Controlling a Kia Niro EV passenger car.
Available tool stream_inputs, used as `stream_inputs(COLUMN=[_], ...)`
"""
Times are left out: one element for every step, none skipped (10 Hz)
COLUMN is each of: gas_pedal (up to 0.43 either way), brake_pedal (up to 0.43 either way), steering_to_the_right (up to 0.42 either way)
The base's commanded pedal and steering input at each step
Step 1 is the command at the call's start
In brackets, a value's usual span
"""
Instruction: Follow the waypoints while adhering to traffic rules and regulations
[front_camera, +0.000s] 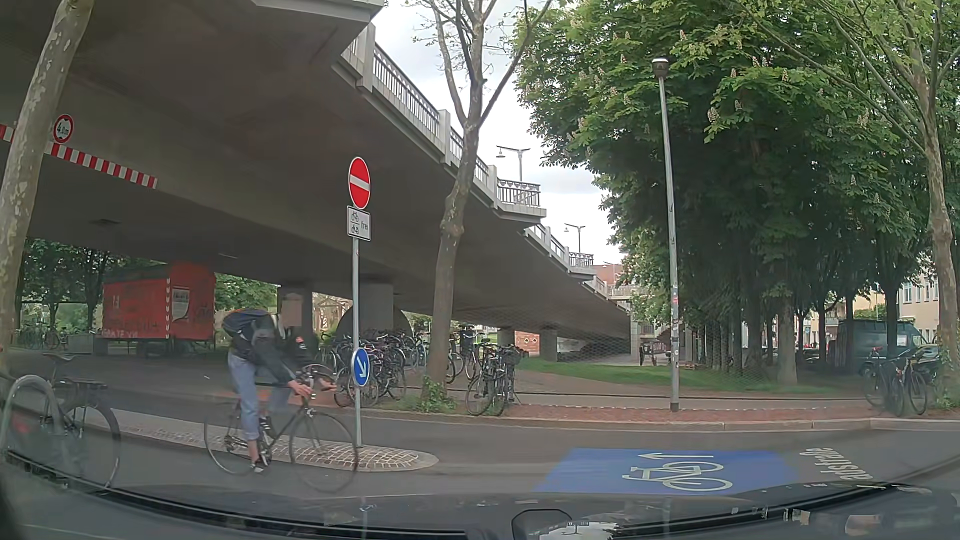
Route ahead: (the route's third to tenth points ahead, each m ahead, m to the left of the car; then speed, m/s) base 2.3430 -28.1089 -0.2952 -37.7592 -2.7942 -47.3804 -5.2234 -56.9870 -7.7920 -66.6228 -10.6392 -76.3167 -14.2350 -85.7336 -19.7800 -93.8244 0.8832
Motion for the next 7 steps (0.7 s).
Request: stream_inputs(gas_pedal=[0.000,0.000,0.000,0.000,0.000,0.000,0.000], brake_pedal=[0.000,0.000,0.000,0.000,0.000,0.000,0.000], steering_to_the_right=[0.381,0.394,0.408,0.422,0.431,0.445,0.459])
